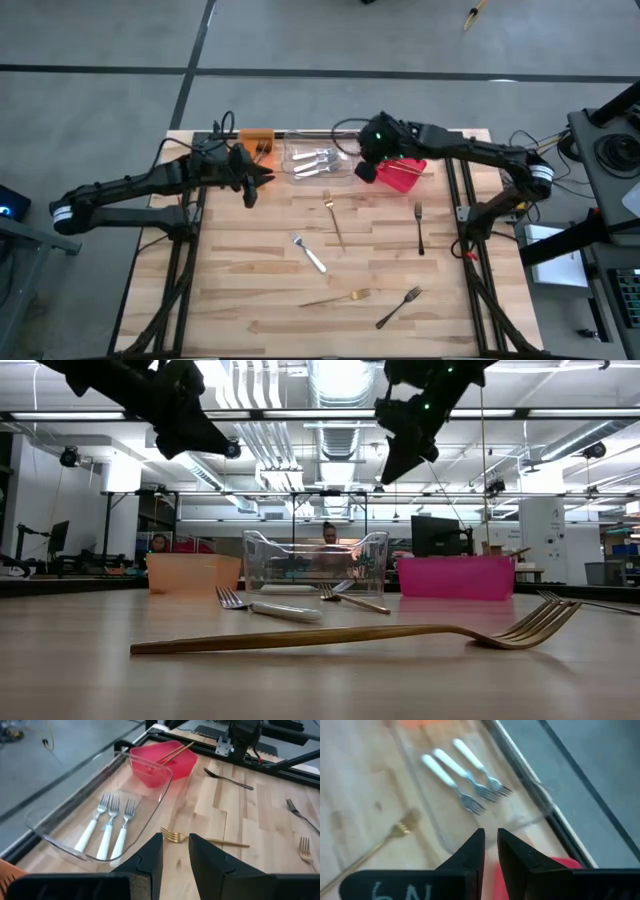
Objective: Sort silverware by color (type)
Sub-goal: Put the black fork into the orange bin
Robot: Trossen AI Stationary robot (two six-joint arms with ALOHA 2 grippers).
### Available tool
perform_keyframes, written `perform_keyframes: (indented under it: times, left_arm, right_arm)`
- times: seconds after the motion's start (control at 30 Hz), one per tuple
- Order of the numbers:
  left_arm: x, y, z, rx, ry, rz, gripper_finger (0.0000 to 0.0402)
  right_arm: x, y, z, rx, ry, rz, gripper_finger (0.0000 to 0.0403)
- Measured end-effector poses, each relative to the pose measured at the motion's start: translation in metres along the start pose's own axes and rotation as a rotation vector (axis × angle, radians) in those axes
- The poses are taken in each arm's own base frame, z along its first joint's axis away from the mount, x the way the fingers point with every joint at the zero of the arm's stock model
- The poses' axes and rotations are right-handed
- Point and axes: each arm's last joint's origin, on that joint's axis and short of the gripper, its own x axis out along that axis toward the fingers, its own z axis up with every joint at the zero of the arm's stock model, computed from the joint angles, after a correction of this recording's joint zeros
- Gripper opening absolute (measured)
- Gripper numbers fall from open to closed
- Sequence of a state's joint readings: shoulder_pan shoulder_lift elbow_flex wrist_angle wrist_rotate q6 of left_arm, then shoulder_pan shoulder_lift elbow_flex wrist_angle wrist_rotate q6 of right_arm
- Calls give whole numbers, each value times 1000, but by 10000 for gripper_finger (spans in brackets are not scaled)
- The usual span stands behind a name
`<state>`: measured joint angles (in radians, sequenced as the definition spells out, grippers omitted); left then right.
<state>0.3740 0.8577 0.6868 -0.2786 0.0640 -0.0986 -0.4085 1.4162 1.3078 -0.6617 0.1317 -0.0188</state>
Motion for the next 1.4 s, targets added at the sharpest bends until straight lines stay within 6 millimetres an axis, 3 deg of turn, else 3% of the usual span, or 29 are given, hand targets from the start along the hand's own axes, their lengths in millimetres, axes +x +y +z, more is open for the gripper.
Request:
perform_keyframes:
  times: [0.23,0.57,1.0,1.13,1.4]
  left_arm:
    - [11,1,-3,-85,46,6,76]
    - [29,2,-8,-188,105,13,76]
    - [31,1,-5,-212,77,3,76]
    - [31,-1,-5,-222,80,-6,76]
    - [31,-5,-6,-214,83,-21,76]
  right_arm:
    - [-2,35,-26,-11,-66,81,43]
    - [10,65,-61,133,106,161,43]
    - [4,56,-92,369,474,51,50]
    - [1,55,-100,346,567,47,74]
    - [1,54,-109,494,631,-11,145]
